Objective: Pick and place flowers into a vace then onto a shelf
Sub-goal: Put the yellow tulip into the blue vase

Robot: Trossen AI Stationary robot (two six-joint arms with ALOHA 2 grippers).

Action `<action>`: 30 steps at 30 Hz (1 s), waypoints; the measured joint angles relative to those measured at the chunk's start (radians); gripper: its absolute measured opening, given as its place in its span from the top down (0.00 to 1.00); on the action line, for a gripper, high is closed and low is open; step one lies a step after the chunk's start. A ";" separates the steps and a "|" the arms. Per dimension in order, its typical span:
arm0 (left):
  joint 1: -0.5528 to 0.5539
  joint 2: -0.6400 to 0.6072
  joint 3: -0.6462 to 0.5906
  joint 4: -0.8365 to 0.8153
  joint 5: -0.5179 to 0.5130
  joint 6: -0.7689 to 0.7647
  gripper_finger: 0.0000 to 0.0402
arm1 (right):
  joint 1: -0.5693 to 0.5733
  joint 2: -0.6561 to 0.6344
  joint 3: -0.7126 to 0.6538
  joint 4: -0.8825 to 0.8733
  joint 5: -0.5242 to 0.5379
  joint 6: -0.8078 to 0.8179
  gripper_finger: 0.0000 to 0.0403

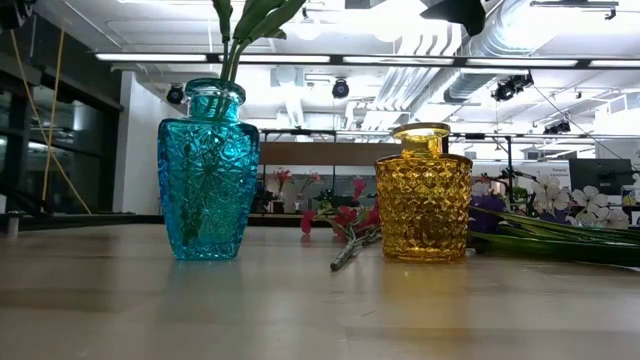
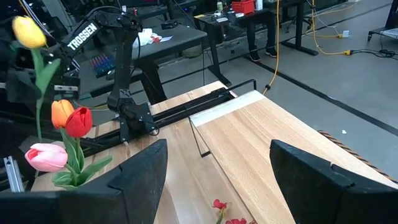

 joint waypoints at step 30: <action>0.220 0.479 0.372 0.611 0.444 1.012 0.90 | 0.000 0.000 0.000 0.000 -0.002 -0.017 0.32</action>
